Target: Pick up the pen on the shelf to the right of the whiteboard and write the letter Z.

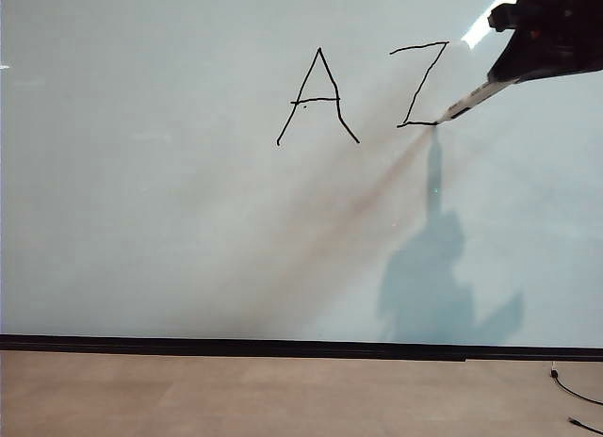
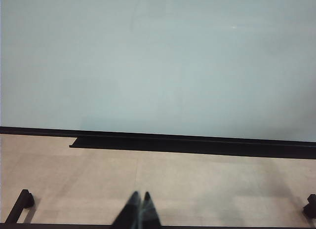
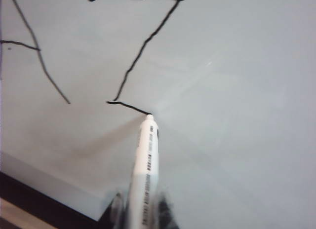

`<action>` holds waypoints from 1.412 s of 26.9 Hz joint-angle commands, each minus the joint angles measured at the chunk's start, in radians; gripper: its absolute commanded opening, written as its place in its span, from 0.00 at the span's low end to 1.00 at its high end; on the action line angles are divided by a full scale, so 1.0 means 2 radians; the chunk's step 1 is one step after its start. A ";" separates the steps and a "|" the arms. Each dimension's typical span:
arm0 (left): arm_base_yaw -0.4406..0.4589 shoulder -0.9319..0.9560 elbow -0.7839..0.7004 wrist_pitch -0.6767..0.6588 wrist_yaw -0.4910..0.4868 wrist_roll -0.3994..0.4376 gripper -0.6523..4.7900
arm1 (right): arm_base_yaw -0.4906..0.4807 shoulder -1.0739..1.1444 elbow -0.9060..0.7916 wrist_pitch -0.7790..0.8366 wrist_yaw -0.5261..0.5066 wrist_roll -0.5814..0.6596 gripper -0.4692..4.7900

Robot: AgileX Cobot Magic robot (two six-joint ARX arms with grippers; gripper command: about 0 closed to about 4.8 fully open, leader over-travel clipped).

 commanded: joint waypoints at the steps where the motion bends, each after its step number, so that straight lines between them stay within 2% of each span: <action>1: 0.000 0.000 0.001 0.005 0.000 0.002 0.11 | -0.008 -0.010 0.003 0.013 0.037 -0.006 0.07; 12: 0.000 0.000 0.001 0.006 0.000 0.002 0.11 | -0.021 -0.019 0.003 0.002 0.039 -0.007 0.07; 15: 0.000 0.000 0.001 0.006 0.000 0.002 0.11 | -0.021 -0.027 0.003 -0.002 0.011 -0.006 0.07; 18: 0.000 0.000 0.001 0.006 0.000 0.002 0.11 | -0.012 -0.058 0.002 -0.039 -0.001 -0.007 0.07; 21: 0.000 0.000 0.001 0.006 0.000 0.002 0.11 | 0.009 -0.110 0.002 -0.104 0.005 -0.021 0.07; 25: 0.000 0.000 0.001 0.005 0.000 0.002 0.11 | 0.009 -0.172 -0.010 -0.149 0.009 -0.039 0.07; 31: 0.000 0.000 0.001 0.006 0.000 0.002 0.11 | 0.009 -0.324 -0.100 -0.159 0.016 -0.033 0.07; 38: 0.000 0.000 0.001 0.006 0.000 0.002 0.11 | 0.009 -0.462 -0.167 -0.191 0.032 -0.021 0.07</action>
